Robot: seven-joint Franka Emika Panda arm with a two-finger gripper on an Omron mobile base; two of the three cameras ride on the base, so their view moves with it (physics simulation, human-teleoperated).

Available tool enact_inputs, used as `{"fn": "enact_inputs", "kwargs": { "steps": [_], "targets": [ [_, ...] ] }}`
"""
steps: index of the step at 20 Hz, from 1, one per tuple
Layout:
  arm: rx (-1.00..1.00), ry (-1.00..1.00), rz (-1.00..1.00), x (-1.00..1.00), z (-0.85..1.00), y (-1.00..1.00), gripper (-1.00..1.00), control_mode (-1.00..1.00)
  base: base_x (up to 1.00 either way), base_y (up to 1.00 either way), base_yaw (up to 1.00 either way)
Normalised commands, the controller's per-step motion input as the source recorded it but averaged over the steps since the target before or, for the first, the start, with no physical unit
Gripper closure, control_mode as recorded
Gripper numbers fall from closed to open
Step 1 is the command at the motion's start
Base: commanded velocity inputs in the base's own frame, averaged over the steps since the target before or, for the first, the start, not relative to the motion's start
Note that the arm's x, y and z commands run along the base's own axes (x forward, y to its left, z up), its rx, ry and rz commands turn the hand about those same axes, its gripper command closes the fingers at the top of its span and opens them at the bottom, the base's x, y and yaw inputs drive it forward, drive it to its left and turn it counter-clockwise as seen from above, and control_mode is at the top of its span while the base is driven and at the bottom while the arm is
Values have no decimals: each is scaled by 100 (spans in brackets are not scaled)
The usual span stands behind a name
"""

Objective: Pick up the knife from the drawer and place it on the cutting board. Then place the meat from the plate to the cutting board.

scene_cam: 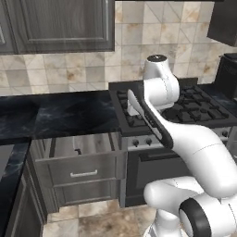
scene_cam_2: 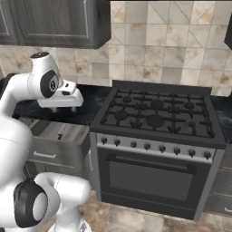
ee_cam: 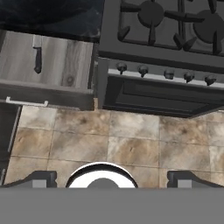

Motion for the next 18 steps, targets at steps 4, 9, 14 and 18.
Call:
{"fn": "enact_inputs", "kwargs": {
  "steps": [4, 9, 14, 18],
  "targets": [
    [-20, 13, -4, 0, -65, 100, -100, -100, 0, 0, 0],
    [-8, 24, -2, 8, -67, 77, -100, -100, 0, 0, 0],
    [1, 12, 0, 23, -32, 9, -100, -100, 0, 0, 0],
    [2, 1, 0, 2, -6, -2, -100, -100, 0, 0, 0]
  ]
}}
